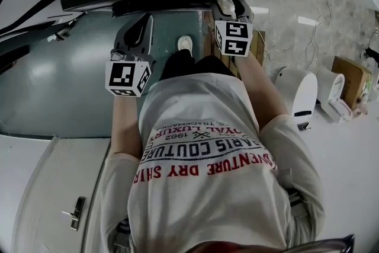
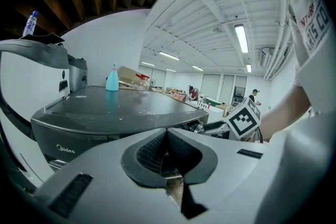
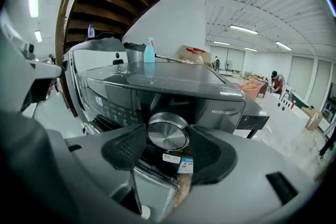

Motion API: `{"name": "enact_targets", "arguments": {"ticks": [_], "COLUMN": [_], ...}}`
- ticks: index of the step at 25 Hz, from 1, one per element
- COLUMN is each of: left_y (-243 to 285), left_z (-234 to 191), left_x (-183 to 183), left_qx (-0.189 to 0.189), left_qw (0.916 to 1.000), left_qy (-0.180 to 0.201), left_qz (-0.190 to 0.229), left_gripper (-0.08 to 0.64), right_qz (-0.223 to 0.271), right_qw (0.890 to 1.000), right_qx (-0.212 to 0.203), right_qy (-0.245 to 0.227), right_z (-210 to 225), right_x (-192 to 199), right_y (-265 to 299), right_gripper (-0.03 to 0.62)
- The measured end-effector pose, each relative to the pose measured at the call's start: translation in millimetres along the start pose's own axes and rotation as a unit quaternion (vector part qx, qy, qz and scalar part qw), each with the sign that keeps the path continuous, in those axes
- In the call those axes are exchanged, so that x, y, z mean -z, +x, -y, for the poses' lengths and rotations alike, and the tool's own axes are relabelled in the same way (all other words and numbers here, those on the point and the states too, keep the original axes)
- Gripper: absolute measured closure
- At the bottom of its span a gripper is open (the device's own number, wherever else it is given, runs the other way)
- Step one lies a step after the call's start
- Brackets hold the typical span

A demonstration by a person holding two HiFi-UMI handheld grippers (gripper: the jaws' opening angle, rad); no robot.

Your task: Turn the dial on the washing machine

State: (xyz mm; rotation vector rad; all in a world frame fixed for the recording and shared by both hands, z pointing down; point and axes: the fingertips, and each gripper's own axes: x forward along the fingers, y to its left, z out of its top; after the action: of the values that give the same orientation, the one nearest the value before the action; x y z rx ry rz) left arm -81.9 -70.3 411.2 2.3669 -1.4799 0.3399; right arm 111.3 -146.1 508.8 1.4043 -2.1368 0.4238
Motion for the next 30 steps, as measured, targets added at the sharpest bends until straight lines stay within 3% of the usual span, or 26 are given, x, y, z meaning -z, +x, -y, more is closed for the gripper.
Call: {"name": "enact_targets", "arguments": {"ticks": [8, 13, 16, 19, 23, 26, 30], "left_y": [2, 3, 3, 1, -1, 0, 1], "left_z": [1, 2, 0, -4, -6, -8, -8], "left_x": [-2, -6, -7, -5, -2, 0, 4], "left_qx": [0.005, 0.006, 0.006, 0.002, 0.001, -0.002, 0.000], "left_qw": [1.0000, 1.0000, 1.0000, 1.0000, 1.0000, 0.9999, 0.9998], "left_qy": [-0.002, 0.001, 0.002, -0.002, -0.005, -0.008, -0.010], "left_qz": [0.001, 0.003, 0.002, -0.002, -0.006, -0.010, -0.016], "left_gripper": [0.545, 0.545, 0.545, 0.545, 0.545, 0.545, 0.545], "right_qz": [0.005, 0.004, 0.008, 0.018, 0.024, 0.017, 0.006], "right_qw": [0.988, 0.987, 0.993, 1.000, 0.990, 0.985, 0.987], "right_qx": [-0.076, -0.086, -0.056, 0.002, 0.060, 0.079, 0.077], "right_qy": [0.133, 0.137, 0.102, -0.004, -0.124, -0.153, -0.141], "right_z": [5, 4, 4, 1, -5, -7, -8], "right_x": [5, 7, 8, 3, 3, 3, 4], "right_y": [2, 4, 3, -2, -1, 2, 3], "right_gripper": [0.319, 0.313, 0.311, 0.296, 0.290, 0.293, 0.308]}}
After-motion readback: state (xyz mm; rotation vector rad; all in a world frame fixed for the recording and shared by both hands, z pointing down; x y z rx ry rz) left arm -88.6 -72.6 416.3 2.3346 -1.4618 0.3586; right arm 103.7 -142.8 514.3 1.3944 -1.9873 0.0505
